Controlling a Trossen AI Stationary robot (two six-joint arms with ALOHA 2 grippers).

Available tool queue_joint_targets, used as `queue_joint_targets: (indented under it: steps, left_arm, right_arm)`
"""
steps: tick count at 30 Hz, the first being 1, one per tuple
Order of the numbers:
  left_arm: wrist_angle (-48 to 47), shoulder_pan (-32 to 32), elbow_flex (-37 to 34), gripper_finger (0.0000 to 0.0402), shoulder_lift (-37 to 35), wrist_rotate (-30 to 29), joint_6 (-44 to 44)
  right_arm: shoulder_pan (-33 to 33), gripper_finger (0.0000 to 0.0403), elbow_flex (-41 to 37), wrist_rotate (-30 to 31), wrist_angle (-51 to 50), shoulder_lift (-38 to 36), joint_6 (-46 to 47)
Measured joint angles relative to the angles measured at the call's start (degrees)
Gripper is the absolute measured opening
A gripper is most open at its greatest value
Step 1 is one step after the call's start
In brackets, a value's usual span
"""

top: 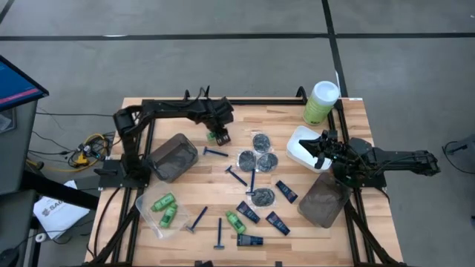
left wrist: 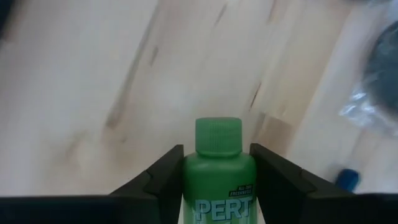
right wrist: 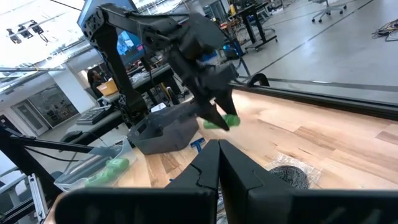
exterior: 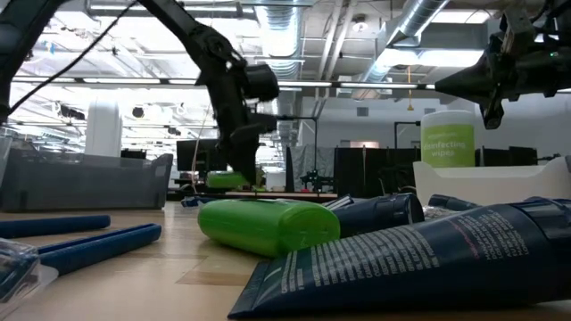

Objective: Pick & Place Travel size toiletries
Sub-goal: Put the green shampoo into the transparent bin

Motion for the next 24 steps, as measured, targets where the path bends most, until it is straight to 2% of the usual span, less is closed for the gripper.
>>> queue_joint_targets:
  steps: [7, 14, 20, 24]
  left_arm:
    - [-2.4, -2.9, 0.1, 0.0159, -9.9, -0.2, -2.2]
    - [-12.8, -10.0, 0.1, 0.0162, -20.9, 0.2, -8.7]
    - [-21.8, -19.7, 0.2, 0.0158, -27.9, 0.5, -19.5]
    - [-28.3, -27.2, 0.2, 0.0158, -31.2, 2.2, -30.2]
  right_arm:
    - [0.0, 0.0, 0.0, 0.0, 0.0, 0.0, 0.0]
    - [0.0, 0.0, 0.0, 0.0, -0.2, 0.0, -0.2]
    - [-0.7, 0.0, 0.0, 0.2, -0.7, 0.0, -0.2]
    - [-1.2, 0.0, 0.0, 0.2, -1.0, 0.0, -0.1]
